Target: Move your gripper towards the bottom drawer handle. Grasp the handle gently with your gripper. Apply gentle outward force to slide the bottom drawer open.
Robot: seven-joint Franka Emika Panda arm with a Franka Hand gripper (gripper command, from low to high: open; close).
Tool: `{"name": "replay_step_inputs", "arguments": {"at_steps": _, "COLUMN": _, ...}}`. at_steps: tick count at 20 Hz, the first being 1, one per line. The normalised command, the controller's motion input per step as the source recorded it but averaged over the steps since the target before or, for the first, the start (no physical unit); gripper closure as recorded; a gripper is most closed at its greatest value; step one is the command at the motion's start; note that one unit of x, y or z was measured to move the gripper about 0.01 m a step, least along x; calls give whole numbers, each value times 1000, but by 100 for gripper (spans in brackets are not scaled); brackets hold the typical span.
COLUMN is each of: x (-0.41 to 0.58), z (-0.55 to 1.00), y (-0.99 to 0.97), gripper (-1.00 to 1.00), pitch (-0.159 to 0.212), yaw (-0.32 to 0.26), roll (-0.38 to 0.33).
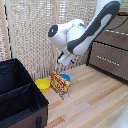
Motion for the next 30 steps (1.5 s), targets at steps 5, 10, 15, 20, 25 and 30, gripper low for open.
{"name": "replay_step_inputs", "arguments": {"at_steps": 5, "x": 124, "z": -151, "y": -241, "gripper": -100, "pitch": 1, "yaw": 57, "roll": -375}}
{"name": "replay_step_inputs", "arguments": {"at_steps": 10, "x": 0, "z": 0, "y": -487, "gripper": -100, "pitch": 0, "yaw": 56, "roll": -289}}
{"name": "replay_step_inputs", "arguments": {"at_steps": 15, "x": 11, "z": 0, "y": -649, "gripper": -100, "pitch": 0, "yaw": 121, "roll": -119}}
{"name": "replay_step_inputs", "arguments": {"at_steps": 20, "x": 3, "z": 8, "y": -708, "gripper": -100, "pitch": 0, "yaw": 156, "roll": -48}}
{"name": "replay_step_inputs", "arguments": {"at_steps": 25, "x": 0, "z": -58, "y": -605, "gripper": -100, "pitch": 0, "yaw": 181, "roll": -89}}
{"name": "replay_step_inputs", "arguments": {"at_steps": 30, "x": 0, "z": -117, "y": -502, "gripper": -100, "pitch": 0, "yaw": 154, "roll": -177}}
